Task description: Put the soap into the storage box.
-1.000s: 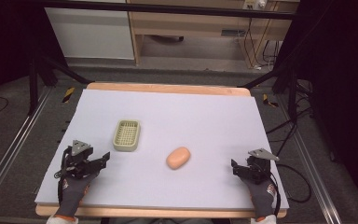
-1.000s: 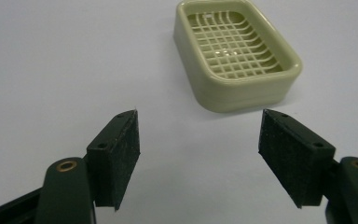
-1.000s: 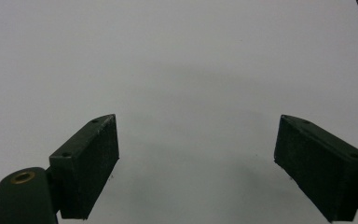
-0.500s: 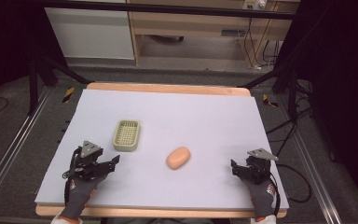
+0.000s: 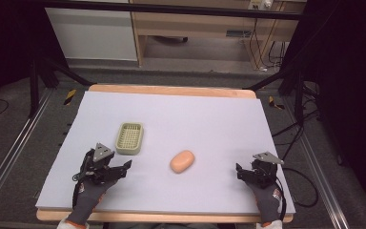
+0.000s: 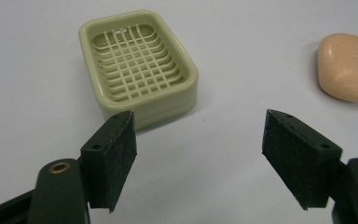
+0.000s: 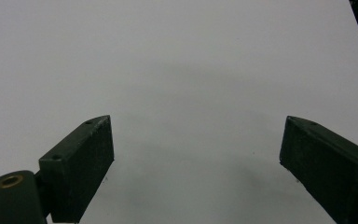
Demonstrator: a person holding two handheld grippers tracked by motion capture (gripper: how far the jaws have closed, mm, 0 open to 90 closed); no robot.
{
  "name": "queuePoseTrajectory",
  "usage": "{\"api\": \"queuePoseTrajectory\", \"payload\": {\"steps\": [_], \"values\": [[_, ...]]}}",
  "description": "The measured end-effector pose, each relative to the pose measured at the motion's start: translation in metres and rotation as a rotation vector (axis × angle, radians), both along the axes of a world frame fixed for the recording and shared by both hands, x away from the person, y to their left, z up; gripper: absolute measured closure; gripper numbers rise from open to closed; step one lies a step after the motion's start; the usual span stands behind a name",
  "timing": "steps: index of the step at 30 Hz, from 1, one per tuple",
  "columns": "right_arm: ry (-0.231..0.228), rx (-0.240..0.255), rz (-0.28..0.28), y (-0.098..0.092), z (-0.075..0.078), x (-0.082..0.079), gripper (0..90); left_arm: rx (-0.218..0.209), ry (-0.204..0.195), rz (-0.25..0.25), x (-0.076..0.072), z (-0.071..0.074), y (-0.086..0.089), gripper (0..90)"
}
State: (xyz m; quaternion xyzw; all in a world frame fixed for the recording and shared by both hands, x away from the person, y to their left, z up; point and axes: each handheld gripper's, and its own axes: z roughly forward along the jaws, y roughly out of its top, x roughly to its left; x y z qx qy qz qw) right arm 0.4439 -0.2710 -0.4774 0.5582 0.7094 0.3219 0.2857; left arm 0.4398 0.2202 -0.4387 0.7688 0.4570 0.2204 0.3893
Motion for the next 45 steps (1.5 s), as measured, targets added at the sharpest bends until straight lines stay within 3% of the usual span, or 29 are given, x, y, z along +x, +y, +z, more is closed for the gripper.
{"api": "queuePoseTrajectory", "payload": {"steps": [15, 22, 30, 45], "values": [[0.001, -0.015, -0.013, 0.000, -0.001, 0.001, 8.9, 0.009, -0.015, -0.055, 0.012, 0.022, -0.021, 23.4], [0.000, -0.012, -0.012, 0.000, -0.001, 0.000, 8.9, -0.007, -0.020, -0.077, 0.014, 0.032, -0.029, 23.1], [0.000, -0.014, -0.011, 0.000, -0.001, 0.001, 8.7, -0.012, -0.015, -0.090, 0.017, 0.034, -0.038, 22.6], [-0.001, -0.017, -0.014, 0.001, -0.001, 0.001, 8.7, 0.013, -0.003, -0.172, 0.021, 0.038, -0.068, 21.2]]}}
